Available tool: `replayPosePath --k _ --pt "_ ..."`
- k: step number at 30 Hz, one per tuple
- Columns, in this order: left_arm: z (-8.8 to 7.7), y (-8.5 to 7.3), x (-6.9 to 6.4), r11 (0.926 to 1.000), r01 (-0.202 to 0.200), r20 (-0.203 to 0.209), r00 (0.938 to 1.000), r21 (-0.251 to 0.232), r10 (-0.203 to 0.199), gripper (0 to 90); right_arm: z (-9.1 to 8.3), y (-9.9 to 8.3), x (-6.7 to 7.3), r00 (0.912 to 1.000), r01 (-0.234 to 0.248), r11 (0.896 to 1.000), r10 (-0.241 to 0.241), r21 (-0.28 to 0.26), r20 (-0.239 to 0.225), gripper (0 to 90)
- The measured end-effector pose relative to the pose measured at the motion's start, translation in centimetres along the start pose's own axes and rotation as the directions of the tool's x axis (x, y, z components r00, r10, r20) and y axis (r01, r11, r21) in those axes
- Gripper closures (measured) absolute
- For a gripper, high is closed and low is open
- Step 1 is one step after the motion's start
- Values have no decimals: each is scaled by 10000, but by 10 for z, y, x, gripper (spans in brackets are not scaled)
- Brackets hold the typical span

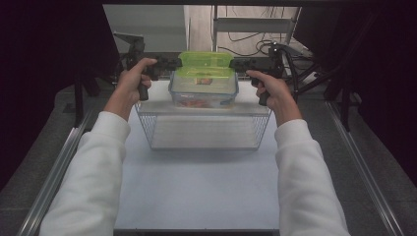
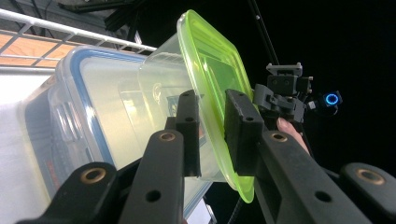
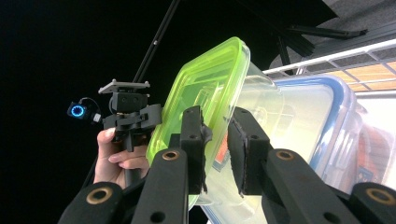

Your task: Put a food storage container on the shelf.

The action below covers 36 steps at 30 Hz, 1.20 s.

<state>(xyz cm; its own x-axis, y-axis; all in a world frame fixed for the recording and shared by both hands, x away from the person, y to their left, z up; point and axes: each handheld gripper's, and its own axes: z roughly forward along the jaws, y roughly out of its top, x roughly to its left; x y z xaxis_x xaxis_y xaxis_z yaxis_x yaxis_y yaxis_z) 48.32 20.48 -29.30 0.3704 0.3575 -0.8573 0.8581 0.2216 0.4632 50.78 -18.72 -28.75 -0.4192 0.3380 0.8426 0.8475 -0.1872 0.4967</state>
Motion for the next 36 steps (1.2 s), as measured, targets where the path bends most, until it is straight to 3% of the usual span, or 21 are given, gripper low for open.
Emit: replayPosePath --k 11,18,25,36 --pt "0 -1 -1 9998 -181 -264 9995 -38 180 705 1 0 3 9996 104 9999 -104 2 280 722" --pt "-2 0 0 9995 -270 -299 9992 -190 264 574 -1 0 4 9990 296 9995 -292 -103 349 654" --pt "-6 -2 -5 9959 -716 -306 9971 -558 699 395 -9 2 11 9961 666 9971 -643 -375 599 553" --pt "-18 -10 -20 9884 -1398 -471 9894 -586 1372 326 -16 -5 29 9887 1307 9911 -1284 -255 769 519"
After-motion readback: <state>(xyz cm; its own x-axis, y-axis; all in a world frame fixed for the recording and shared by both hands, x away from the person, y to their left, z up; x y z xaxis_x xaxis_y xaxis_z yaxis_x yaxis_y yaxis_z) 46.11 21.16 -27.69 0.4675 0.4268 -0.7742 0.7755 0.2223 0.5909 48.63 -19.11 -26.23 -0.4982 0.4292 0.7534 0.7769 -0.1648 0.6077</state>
